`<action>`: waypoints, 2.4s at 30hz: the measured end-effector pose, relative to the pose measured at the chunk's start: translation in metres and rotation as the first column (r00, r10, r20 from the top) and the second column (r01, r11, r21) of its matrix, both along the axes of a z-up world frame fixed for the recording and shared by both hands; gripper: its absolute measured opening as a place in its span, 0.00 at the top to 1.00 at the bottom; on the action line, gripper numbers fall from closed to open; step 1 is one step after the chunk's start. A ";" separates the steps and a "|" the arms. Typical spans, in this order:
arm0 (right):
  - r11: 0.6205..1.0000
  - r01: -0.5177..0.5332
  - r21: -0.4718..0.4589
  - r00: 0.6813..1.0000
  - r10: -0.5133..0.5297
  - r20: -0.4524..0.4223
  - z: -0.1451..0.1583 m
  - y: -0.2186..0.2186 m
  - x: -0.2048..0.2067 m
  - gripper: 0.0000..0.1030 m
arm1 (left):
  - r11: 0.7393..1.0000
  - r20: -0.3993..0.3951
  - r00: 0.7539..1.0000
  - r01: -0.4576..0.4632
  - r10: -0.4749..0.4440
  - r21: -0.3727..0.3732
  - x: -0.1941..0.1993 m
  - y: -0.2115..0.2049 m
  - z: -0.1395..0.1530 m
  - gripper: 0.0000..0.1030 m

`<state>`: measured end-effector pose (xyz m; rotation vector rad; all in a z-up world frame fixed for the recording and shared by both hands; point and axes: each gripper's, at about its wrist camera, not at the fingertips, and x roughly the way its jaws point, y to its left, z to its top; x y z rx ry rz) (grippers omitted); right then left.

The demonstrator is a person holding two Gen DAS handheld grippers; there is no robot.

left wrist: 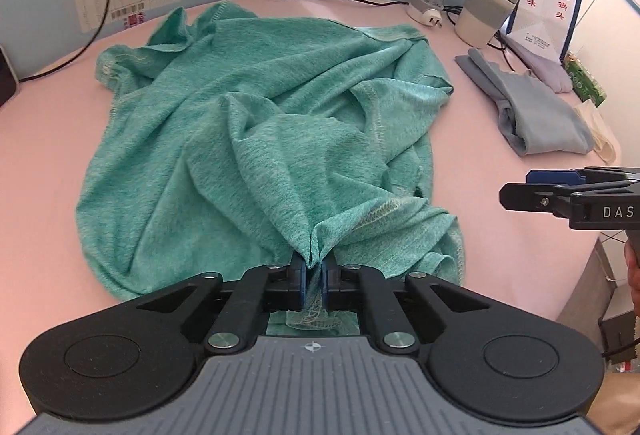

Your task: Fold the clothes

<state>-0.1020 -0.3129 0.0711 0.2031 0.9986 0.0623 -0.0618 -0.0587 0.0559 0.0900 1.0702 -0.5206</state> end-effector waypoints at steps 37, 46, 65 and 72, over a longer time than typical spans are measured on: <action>0.967 -0.168 -0.192 0.986 0.165 -0.029 -0.037 0.075 0.019 0.97 | 0.941 -0.016 0.965 -0.250 0.261 0.227 -0.031 0.080 0.015 0.18; 0.902 0.133 -0.410 0.990 -0.103 0.095 -0.011 -0.033 0.034 0.97 | 0.943 -0.033 0.969 -0.232 0.247 0.239 -0.022 0.076 0.011 0.18; 0.988 -0.046 -0.150 0.994 0.030 -0.108 -0.004 -0.003 -0.010 0.62 | 0.964 -0.078 0.987 -0.116 0.138 0.238 -0.012 0.048 -0.003 0.16; 0.988 -0.143 -0.057 0.966 0.127 -0.223 -0.015 0.032 -0.053 0.48 | 0.971 -0.093 0.993 -0.052 0.075 0.234 -0.012 0.038 -0.015 0.16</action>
